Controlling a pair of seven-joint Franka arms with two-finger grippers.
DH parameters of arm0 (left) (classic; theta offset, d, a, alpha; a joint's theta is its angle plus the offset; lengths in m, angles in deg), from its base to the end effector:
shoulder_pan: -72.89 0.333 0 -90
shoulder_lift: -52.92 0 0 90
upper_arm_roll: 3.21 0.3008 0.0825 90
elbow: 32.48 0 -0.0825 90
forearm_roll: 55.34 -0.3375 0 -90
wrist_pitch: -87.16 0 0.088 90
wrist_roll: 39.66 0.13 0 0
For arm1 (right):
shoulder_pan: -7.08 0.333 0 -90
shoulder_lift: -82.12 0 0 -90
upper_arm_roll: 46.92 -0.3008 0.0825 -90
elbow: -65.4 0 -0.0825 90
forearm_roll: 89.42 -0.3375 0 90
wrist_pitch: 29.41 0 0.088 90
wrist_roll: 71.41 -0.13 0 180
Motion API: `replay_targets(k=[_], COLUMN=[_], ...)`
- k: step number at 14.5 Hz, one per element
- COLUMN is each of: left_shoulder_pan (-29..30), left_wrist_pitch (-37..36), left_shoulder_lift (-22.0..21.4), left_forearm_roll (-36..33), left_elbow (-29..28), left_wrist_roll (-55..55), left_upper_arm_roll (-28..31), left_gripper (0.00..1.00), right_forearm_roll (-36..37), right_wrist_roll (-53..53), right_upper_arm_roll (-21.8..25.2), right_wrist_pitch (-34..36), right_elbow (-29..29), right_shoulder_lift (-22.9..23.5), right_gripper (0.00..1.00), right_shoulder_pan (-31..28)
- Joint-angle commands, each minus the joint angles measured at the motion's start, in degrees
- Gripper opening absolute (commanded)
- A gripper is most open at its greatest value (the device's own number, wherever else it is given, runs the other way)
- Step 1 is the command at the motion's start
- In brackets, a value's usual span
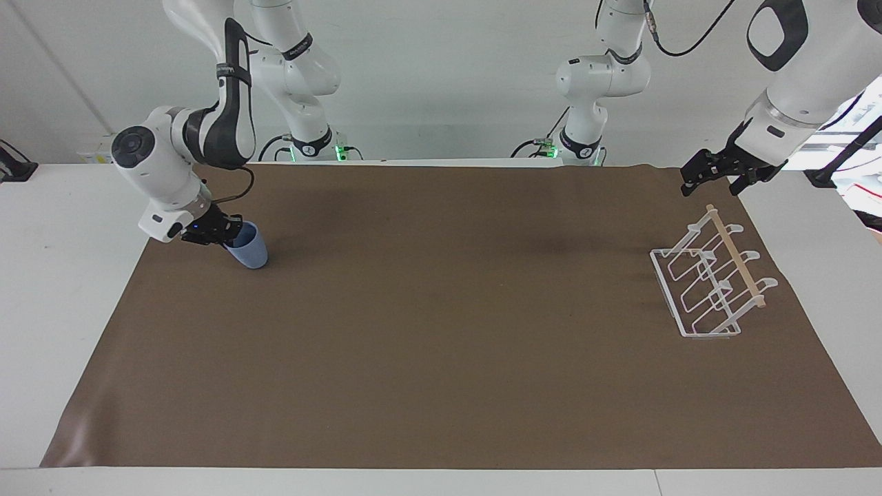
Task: Hang cup on cup holder
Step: 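Reach the right gripper to the blue cup and grasp its rim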
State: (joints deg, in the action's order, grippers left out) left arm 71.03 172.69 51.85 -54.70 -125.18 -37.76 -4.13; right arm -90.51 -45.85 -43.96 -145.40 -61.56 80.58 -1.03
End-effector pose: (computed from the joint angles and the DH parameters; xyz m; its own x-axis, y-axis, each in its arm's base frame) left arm 0.4896 -0.0254 0.5695 0.9910 -0.0821 -0.1058 -0.0811 -0.9966 0.0144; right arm 0.4544 -0.0874 0.3649 0.9594 0.2444 -0.1406 0.2341 -0.9684 -0.0860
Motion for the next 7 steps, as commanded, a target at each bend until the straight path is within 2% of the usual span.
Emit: replay_targets(k=[1, 4, 6, 7], left_shoulder_pan=[0.19, -0.69, -3.05, -4.89], left_wrist_pitch=[-0.55, -0.98, -0.73, -0.46], left_shoulder_lift=[-1.21, -1.3, -1.39, -1.65], left_forearm_roll=[-0.03, 0.06, 0.14, 0.49], left_elbow=[-1.08, -0.99, -1.26, -1.69], left_wrist_roll=[-0.5, -0.94, -2.33, -7.04], left_upper_arm_roll=[0.04, -0.4, -0.49, -0.57], left_gripper=[1.0, 1.0, 1.0, 1.0], right_forearm_roll=[-5.3, -18.1, -29.7, -33.15], right_wrist_roll=[1.59, 0.02, -6.28, -9.71], right_upper_arm_roll=[-0.32, -0.32, -0.32, -0.32], right_wrist_pitch=[6.02, 11.13, 10.44, 10.44], right_elbow=[5.04, 10.49, 10.77, 10.77], right_shoulder_lift=[-0.58, -0.4, 0.03, 0.04], right_gripper=[0.0, 0.0, 0.0, 0.0], right_shoulder_pan=[1.86, 6.16, 9.24, 11.95])
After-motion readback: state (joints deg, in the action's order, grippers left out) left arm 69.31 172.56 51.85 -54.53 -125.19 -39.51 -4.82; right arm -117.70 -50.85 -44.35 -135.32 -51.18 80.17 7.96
